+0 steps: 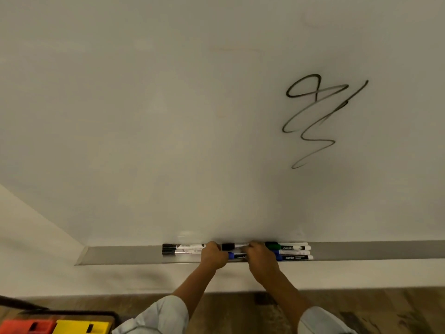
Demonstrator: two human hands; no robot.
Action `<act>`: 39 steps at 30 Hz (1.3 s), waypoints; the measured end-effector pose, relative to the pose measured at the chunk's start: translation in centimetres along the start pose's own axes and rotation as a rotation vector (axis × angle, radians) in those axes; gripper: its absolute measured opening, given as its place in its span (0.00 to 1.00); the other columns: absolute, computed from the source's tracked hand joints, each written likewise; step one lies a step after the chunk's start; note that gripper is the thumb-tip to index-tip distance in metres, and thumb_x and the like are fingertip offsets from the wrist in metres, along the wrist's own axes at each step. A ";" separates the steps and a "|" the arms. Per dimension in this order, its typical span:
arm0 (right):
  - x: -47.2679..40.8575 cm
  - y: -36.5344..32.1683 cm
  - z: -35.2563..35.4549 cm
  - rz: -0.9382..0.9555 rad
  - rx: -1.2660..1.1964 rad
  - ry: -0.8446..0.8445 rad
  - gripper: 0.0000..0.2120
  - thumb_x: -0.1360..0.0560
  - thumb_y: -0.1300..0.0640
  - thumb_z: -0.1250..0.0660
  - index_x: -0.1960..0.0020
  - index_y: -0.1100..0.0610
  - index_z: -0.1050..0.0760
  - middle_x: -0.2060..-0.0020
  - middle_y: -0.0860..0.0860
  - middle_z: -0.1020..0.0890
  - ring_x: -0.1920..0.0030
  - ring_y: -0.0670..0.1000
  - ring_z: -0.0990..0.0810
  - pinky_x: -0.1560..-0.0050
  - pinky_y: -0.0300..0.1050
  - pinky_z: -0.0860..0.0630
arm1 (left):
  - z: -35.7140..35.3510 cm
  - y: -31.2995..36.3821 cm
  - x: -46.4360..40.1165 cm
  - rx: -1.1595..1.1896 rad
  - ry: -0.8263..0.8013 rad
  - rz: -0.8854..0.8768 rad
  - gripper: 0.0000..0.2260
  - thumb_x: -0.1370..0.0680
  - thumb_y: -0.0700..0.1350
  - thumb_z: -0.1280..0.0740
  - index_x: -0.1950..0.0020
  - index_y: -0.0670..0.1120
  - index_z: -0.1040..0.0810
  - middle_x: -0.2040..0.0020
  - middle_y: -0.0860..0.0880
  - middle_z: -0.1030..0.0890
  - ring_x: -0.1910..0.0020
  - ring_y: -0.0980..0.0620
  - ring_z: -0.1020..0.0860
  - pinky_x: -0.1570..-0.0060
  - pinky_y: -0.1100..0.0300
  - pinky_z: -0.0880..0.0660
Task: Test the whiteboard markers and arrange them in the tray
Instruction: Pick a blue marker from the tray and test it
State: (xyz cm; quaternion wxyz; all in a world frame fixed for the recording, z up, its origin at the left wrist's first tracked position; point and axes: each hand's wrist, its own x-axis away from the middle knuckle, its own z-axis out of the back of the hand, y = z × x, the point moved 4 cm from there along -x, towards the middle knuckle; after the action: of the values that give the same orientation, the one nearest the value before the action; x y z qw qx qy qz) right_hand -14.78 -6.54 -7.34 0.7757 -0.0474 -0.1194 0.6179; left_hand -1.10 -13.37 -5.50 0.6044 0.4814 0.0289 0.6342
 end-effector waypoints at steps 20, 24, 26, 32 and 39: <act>6.6 2.0 20.2 0.062 -1.037 0.293 0.06 0.27 0.60 0.26 0.53 0.50 0.18 0.62 0.45 0.16 0.61 0.44 0.18 0.61 0.36 0.22 | 2.6 12.6 11.4 0.859 -0.138 -0.266 0.14 0.20 0.50 0.36 0.46 0.38 0.21 0.61 0.42 0.19 0.63 0.48 0.19 0.64 0.56 0.22; 8.4 2.7 22.0 0.001 -1.576 0.457 0.07 0.34 0.54 0.22 0.59 0.55 0.18 0.68 0.53 0.20 0.67 0.49 0.23 0.66 0.39 0.24 | 2.5 16.1 14.9 1.012 -0.243 -0.371 0.11 0.21 0.46 0.33 0.48 0.39 0.20 0.59 0.42 0.18 0.61 0.48 0.19 0.61 0.56 0.22; 8.9 2.3 22.6 -0.006 -1.653 0.542 0.13 0.35 0.47 0.23 0.60 0.55 0.19 0.70 0.54 0.22 0.70 0.49 0.24 0.70 0.40 0.25 | 2.4 18.0 16.6 1.032 -0.259 -0.457 0.10 0.20 0.46 0.36 0.49 0.40 0.21 0.56 0.41 0.18 0.56 0.46 0.19 0.55 0.53 0.22; 10.3 0.2 26.1 0.022 -1.905 0.743 0.11 0.23 0.59 0.37 0.60 0.54 0.18 0.70 0.54 0.21 0.71 0.49 0.24 0.73 0.39 0.26 | 2.9 23.9 21.7 1.306 -0.340 -0.600 0.21 0.17 0.54 0.50 0.44 0.41 0.25 0.50 0.38 0.18 0.52 0.43 0.18 0.55 0.55 0.20; 10.6 0.2 32.0 0.258 -1.847 0.940 0.18 0.40 0.36 0.23 0.67 0.50 0.21 0.75 0.48 0.25 0.74 0.44 0.28 0.74 0.35 0.31 | 4.5 28.6 25.5 1.187 -0.358 -0.855 0.16 0.17 0.50 0.46 0.45 0.41 0.24 0.54 0.42 0.16 0.56 0.48 0.16 0.66 0.63 0.21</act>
State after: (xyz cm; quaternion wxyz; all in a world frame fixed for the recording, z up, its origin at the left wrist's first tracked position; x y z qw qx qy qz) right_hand -20.60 1.41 24.88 0.3340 -0.8701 -0.2258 0.2836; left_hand -14.38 -3.22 29.26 0.4324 0.7687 0.4517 0.1342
